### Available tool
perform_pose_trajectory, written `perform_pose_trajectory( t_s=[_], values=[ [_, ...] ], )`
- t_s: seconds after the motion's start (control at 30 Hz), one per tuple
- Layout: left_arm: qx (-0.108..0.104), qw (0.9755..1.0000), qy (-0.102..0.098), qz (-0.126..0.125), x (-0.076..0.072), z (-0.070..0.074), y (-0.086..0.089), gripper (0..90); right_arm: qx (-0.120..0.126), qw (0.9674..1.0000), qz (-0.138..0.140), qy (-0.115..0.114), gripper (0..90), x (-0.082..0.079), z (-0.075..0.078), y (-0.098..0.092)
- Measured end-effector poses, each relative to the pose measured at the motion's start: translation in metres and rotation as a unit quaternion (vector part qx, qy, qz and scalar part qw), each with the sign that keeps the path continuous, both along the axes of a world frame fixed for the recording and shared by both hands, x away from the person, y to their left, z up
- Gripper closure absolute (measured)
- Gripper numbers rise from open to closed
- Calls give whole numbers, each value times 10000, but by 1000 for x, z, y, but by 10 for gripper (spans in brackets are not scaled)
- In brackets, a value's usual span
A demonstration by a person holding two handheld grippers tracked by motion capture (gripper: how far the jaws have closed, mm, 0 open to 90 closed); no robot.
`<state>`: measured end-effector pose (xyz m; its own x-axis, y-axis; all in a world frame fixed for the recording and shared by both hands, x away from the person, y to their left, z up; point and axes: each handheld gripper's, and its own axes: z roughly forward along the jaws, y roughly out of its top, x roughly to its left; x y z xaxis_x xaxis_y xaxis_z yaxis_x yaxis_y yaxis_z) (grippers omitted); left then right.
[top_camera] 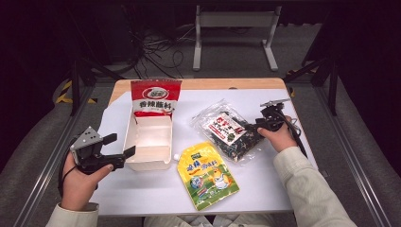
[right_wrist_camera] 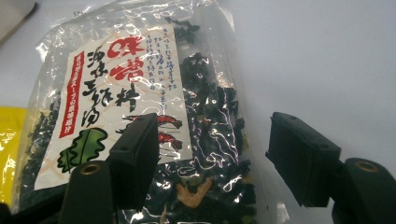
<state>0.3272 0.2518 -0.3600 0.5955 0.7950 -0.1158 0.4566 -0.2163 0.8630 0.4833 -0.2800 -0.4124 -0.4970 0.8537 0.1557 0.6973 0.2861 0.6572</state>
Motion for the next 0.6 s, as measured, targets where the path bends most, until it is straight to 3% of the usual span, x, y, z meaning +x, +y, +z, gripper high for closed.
perform_pose_trajectory(
  t_s=[0.3, 0.6],
  values=[
    [27, 10000, 56, 71, -6, -2, 5, 160, 65, 9999, -97, 102, 311, 8, -7, 1],
    [46, 9999, 93, 78, -7, -3, 5, 160, 125, 9990, -15, 425, 265, 14, -16, 9]
  ],
)
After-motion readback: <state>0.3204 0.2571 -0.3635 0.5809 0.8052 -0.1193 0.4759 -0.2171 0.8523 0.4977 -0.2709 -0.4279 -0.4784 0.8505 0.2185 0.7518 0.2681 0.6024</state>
